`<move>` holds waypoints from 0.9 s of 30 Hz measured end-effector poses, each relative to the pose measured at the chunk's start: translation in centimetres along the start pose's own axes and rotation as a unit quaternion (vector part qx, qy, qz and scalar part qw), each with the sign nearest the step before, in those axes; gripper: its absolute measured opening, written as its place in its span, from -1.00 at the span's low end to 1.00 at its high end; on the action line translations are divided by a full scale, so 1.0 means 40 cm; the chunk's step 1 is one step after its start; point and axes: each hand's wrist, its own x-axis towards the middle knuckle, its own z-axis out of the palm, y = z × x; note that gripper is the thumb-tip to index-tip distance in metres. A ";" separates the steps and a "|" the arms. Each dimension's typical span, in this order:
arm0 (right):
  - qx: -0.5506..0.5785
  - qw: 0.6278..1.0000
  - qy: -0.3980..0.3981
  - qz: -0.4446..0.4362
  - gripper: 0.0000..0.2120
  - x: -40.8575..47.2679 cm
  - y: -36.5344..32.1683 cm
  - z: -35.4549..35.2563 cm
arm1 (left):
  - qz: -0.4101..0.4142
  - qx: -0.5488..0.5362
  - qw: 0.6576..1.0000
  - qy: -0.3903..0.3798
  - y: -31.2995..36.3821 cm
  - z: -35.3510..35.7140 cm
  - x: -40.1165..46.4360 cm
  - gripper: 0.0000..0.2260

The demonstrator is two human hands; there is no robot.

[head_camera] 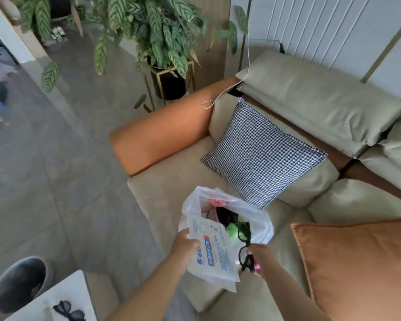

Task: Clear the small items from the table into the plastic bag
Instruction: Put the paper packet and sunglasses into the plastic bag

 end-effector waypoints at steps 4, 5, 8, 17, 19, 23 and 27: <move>-0.056 0.998 0.008 0.030 -0.81 0.119 -0.063 -0.002 | -0.034 0.011 0.999 0.008 0.032 0.080 0.105 -0.60; -0.067 0.997 0.010 0.036 -0.82 0.140 -0.078 0.007 | -0.042 0.023 0.999 0.009 0.040 0.097 0.135 -0.60; -0.168 0.986 0.013 -0.016 -0.88 0.229 -0.101 0.035 | -0.069 0.066 0.995 0.011 0.058 0.131 0.223 -0.59; -0.304 0.946 -0.022 -0.113 -0.72 0.383 -0.158 0.133 | -0.092 0.072 0.991 0.069 0.094 0.088 0.358 -0.43; -0.298 0.948 -0.030 -0.107 -0.45 0.392 -0.163 0.142 | -0.088 0.047 0.993 0.063 0.089 0.078 0.366 -0.36; -0.313 0.941 -0.017 -0.127 -0.38 0.382 -0.169 0.144 | -0.105 0.033 0.993 0.037 0.089 0.073 0.350 -0.40; -0.330 0.934 -0.002 -0.140 -0.51 0.360 -0.175 0.147 | -0.107 0.008 0.993 0.042 0.089 0.080 0.311 -0.58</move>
